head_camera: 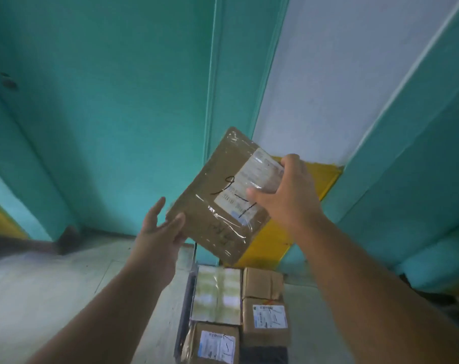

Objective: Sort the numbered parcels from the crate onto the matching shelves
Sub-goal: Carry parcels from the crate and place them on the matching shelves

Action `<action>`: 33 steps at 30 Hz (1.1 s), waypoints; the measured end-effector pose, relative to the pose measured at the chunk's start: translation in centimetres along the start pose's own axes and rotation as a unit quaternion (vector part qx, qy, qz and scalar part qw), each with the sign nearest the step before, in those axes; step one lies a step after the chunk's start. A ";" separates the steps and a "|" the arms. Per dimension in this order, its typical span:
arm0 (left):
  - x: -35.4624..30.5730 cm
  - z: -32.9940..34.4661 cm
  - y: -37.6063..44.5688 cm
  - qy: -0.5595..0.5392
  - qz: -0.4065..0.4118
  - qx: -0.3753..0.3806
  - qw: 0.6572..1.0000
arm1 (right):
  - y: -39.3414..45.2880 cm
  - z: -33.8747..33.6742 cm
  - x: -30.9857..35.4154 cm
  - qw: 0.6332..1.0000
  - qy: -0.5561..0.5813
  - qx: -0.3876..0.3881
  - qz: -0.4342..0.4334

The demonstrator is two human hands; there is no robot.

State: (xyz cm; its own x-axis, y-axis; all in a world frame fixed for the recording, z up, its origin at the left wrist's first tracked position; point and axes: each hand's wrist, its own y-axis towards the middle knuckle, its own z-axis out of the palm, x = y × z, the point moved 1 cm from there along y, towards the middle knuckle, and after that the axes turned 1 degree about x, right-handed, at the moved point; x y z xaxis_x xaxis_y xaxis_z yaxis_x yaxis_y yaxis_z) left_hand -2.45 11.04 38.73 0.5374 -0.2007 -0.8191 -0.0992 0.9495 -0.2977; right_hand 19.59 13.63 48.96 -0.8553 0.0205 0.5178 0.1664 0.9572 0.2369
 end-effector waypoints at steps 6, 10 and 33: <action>-6.6 3.0 -2.5 0.025 0.045 0.172 0.984 | -2.7 -7.8 3.8 0.982 0.128 -0.110 0.087; -8.0 4.6 -6.2 -0.008 0.061 0.236 0.970 | -5.3 -9.2 5.0 0.984 0.122 -0.093 0.090; -4.8 34.3 -23.7 0.005 0.280 0.260 0.924 | -17.7 -42.4 -12.3 0.950 0.213 -0.225 0.031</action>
State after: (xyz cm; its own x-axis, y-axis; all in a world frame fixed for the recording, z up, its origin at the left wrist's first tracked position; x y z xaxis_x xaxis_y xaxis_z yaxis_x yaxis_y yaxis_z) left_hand 26.03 -2.20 66.55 0.5154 0.3584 -0.7783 0.0567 0.8920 0.4484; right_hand 47.96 -15.82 73.27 -0.5769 -0.1387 0.8050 0.4846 0.7352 0.4739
